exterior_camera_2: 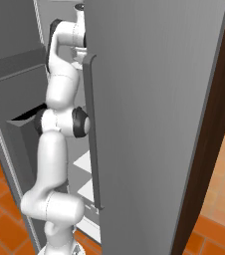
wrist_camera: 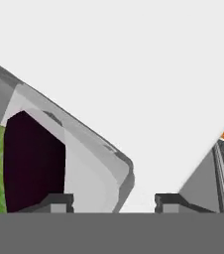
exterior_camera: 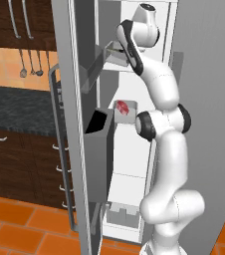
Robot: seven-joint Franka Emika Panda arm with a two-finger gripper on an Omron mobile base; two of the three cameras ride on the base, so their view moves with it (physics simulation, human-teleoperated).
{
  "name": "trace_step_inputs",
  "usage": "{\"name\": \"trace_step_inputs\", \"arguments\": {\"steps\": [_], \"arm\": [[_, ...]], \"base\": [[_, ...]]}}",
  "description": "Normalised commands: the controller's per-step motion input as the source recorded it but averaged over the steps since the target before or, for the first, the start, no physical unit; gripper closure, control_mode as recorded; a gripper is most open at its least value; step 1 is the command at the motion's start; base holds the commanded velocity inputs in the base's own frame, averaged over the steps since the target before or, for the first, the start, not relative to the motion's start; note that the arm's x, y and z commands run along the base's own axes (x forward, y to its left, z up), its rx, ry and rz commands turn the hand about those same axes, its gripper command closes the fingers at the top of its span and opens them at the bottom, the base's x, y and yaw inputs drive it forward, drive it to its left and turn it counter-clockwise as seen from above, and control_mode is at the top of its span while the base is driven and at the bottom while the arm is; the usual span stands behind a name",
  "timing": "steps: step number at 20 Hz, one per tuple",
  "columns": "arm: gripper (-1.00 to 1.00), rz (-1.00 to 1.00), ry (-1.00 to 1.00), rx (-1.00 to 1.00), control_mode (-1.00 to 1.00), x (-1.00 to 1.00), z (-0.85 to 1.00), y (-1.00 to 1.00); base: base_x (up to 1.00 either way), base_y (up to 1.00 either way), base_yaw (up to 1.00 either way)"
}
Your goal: Take the meat container that has the steak and place it on the second highest rack of the freezer. Then take the vegetable container that has the eggplant and lemon wedge and place it on the highest rack of the freezer.
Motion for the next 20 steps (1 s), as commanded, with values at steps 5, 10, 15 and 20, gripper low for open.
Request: {"name": "trace_step_inputs", "arguments": {"steps": [5,10,15,20], "arm": [[-1.0,0.12,-0.03,0.0,-1.0,-0.81,-0.04,0.43],[-1.0,0.13,-0.13,0.0,-1.0,-1.0,-0.91,0.53],[-1.0,0.01,-0.51,0.0,-1.0,-1.0,-0.57,0.07],[-1.0,0.08,-0.61,-0.04,-1.0,-1.0,0.54,0.0]], "base": [[0.0,0.0,0.0],[0.0,0.0,0.0],[0.0,0.0,0.0],[0.0,0.0,0.0]]}}
